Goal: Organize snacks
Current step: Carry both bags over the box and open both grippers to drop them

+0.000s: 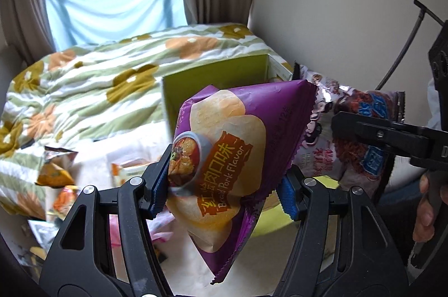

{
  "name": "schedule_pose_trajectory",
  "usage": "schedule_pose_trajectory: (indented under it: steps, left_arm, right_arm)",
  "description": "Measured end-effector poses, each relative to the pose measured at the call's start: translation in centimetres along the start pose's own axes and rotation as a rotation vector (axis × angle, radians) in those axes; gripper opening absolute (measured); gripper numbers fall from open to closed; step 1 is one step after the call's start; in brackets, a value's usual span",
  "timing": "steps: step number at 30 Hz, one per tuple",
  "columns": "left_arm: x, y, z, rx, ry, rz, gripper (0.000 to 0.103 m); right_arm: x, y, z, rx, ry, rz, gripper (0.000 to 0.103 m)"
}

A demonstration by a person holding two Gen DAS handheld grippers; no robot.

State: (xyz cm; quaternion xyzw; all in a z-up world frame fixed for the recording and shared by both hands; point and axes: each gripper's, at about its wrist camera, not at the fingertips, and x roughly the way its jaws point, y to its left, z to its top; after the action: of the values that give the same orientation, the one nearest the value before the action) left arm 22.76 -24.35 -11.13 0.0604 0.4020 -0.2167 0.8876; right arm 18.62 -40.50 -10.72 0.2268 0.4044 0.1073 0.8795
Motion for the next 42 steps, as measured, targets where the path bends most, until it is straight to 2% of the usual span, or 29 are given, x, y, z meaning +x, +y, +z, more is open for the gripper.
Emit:
schedule_pose_trajectory:
  steps: [5,9,17,19,21,22,25,28,33,42]
  left_arm:
    - [3.7,-2.0,0.4,0.0,0.042,0.066,0.061]
    - [5.0,-3.8,1.0,0.078,0.063,0.135,0.061]
    - [6.3,-5.5,1.5,0.117,0.084,0.086,0.061]
    - [7.0,-5.1,1.5,0.108,0.113,0.063,0.069]
    - [7.7,-4.5,1.3,0.089,0.138,0.061,0.101]
    - [7.6,-4.1,1.2,0.078,0.138,0.05,0.102]
    - [6.7,-3.1,0.8,0.059,0.141,-0.008,0.102]
    - [5.7,-2.6,-0.1,0.083,0.149,0.022,0.102]
    - [4.1,-0.9,-1.2,0.044,0.166,0.026,0.102]
    - [2.3,1.7,-1.4,0.023,0.159,0.074,0.102]
  right_arm:
    - [0.5,-3.2,1.3,-0.019,0.032,-0.02,0.056]
    - [0.6,-5.2,1.6,0.018,0.043,-0.012,0.056]
    - [0.0,-7.2,1.5,0.081,0.031,-0.024,0.056]
    - [-0.1,-7.3,1.4,0.093,0.029,-0.027,0.056]
    - [-0.3,-7.1,1.4,0.097,0.029,-0.035,0.056]
    - [-0.3,-7.2,1.5,0.1,0.028,-0.039,0.056]
    - [-0.6,-7.4,1.6,0.117,0.023,-0.047,0.056]
    - [-0.7,-7.5,1.6,0.132,0.025,-0.053,0.056]
    - [-0.2,-6.6,1.9,0.123,0.032,-0.048,0.056]
    - [4.4,-4.1,3.1,0.086,0.096,-0.022,0.057]
